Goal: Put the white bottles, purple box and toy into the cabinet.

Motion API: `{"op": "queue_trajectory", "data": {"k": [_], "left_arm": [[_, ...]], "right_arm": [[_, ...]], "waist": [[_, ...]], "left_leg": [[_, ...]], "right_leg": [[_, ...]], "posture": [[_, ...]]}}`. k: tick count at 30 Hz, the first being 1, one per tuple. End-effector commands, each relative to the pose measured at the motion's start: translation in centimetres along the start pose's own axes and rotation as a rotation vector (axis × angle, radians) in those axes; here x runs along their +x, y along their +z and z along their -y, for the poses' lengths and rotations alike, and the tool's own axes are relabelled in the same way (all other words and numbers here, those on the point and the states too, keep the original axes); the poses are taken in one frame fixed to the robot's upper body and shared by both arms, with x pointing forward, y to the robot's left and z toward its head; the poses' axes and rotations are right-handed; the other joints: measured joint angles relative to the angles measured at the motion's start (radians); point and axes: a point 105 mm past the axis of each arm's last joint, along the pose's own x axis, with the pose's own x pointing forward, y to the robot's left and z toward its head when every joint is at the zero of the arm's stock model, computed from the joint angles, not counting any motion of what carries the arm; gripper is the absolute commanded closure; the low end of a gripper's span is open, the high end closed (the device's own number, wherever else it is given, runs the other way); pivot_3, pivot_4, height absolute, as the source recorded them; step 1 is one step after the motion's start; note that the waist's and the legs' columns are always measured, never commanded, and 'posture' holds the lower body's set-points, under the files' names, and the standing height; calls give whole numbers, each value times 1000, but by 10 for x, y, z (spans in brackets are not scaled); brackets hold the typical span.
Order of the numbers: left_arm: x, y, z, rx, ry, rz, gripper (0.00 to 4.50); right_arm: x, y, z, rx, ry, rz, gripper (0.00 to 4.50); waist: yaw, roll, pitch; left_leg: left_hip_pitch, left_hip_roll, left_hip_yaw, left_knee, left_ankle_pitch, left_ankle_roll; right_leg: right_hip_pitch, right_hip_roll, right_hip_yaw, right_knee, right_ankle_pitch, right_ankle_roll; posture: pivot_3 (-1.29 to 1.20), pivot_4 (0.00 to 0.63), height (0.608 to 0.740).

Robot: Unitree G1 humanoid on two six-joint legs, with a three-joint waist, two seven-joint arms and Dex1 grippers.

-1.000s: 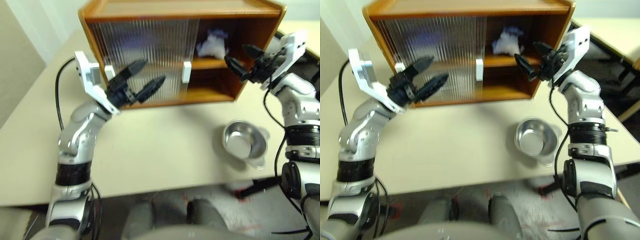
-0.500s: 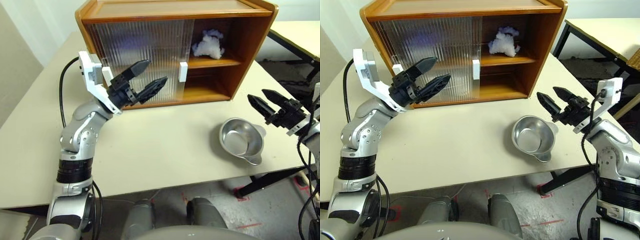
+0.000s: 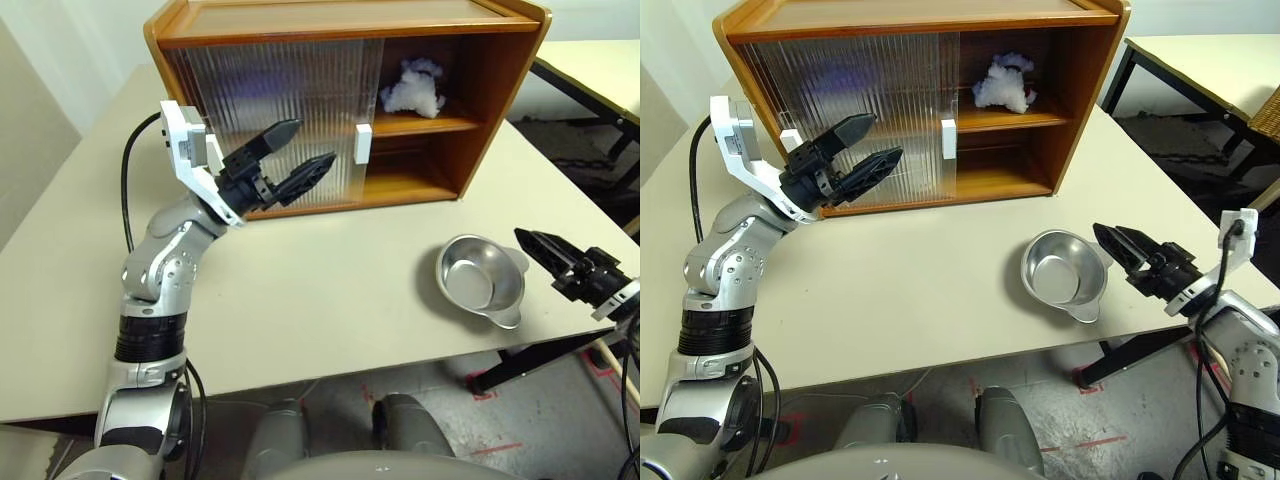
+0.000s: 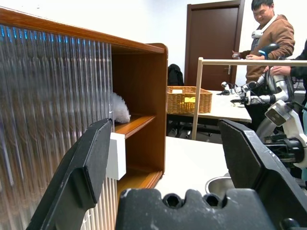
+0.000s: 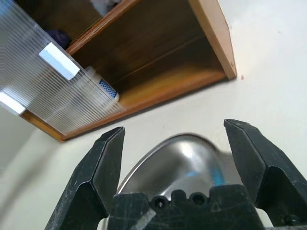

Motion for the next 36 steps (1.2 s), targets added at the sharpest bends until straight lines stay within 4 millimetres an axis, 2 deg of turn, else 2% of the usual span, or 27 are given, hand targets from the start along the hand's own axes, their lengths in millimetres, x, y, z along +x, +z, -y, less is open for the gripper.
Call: {"op": "queue_trajectory", "data": {"k": [1,9,14,17,25,30,36], "left_arm": [[1,-2,2,-10,-15,-10,0],[3,-3,3,-14,-30,-14,0],[2,-2,3,-15,-32,-15,0],[1,-2,3,-13,-28,-16,0],[0,-1,5,-13,-23,-15,0],[-1,0,5,-10,-20,-17,0],[-2,1,5,-7,-16,-22,0]], "right_arm": [[-11,6,0,121,4,29,28],[-39,-1,-6,442,51,44,28],[-51,1,-8,615,83,76,28],[-55,-4,-14,705,119,47,28],[-62,-26,-16,746,82,-35,28],[-67,-56,-20,767,62,-135,28],[-70,-60,-16,770,56,-121,28]], "waist": [[0,0,0],[0,0,0],[-2,0,0],[-1,0,0],[0,0,0],[2,-1,0],[1,-1,0]], "left_leg": [[0,0,0,0,0,0],[-1,0,0,0,0,0],[-1,2,0,0,0,0],[-1,2,0,0,0,0],[-1,2,0,0,-1,-1],[-1,2,0,0,-1,-1],[-1,2,0,0,-1,-2]], "right_leg": [[0,0,0,0,0,0],[0,0,0,-2,0,0],[1,0,1,-3,-1,-2],[1,0,1,-3,-2,-3],[1,0,2,-4,-2,-4],[1,0,1,-5,-2,-4],[1,0,2,-5,-2,-4]], "posture": [[-32,0,740],[-39,0,740],[-33,0,740],[-27,0,740],[-14,0,740],[-2,0,740],[0,1,740]]}}
